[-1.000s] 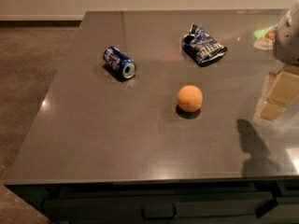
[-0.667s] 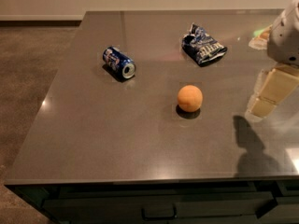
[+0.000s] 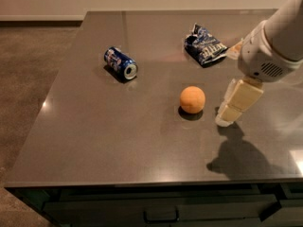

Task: Move orange near pepsi can

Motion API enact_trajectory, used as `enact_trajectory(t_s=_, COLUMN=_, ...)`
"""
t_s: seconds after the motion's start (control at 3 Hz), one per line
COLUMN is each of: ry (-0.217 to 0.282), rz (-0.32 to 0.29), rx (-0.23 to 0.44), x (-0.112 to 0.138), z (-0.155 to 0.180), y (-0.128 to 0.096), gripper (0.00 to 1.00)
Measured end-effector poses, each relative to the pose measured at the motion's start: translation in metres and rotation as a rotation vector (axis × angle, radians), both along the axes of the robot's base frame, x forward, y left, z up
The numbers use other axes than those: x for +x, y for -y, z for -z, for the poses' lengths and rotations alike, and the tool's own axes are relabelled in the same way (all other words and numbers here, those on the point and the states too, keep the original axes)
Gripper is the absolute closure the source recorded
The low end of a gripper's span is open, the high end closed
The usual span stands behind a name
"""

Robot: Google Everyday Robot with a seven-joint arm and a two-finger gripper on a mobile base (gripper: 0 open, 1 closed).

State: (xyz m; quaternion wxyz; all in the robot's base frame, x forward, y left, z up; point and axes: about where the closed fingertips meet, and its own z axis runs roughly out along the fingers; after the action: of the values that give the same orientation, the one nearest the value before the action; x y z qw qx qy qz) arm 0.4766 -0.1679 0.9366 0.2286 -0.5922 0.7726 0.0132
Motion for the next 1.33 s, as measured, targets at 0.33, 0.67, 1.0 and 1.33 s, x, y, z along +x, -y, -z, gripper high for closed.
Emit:
enact_trajectory(t_s=0.33, ry=0.001, rz=-0.006, rx=0.023, x=0.019, z=0.024, y=-0.017, gripper=0.00)
enact_trajectory(t_s=0.67, ry=-0.029, rz=-0.004, rx=0.045, x=0.037, z=0.048, y=-0.027, gripper=0.00)
enact_trajectory(t_s=1.0, ry=-0.064, rz=-0.003, rx=0.076, x=0.051, z=0.063, y=-0.035, gripper=0.00)
enact_trajectory(t_s=1.33, ry=-0.088, rz=-0.006, rx=0.099, x=0.055, z=0.073, y=-0.041, gripper=0.00)
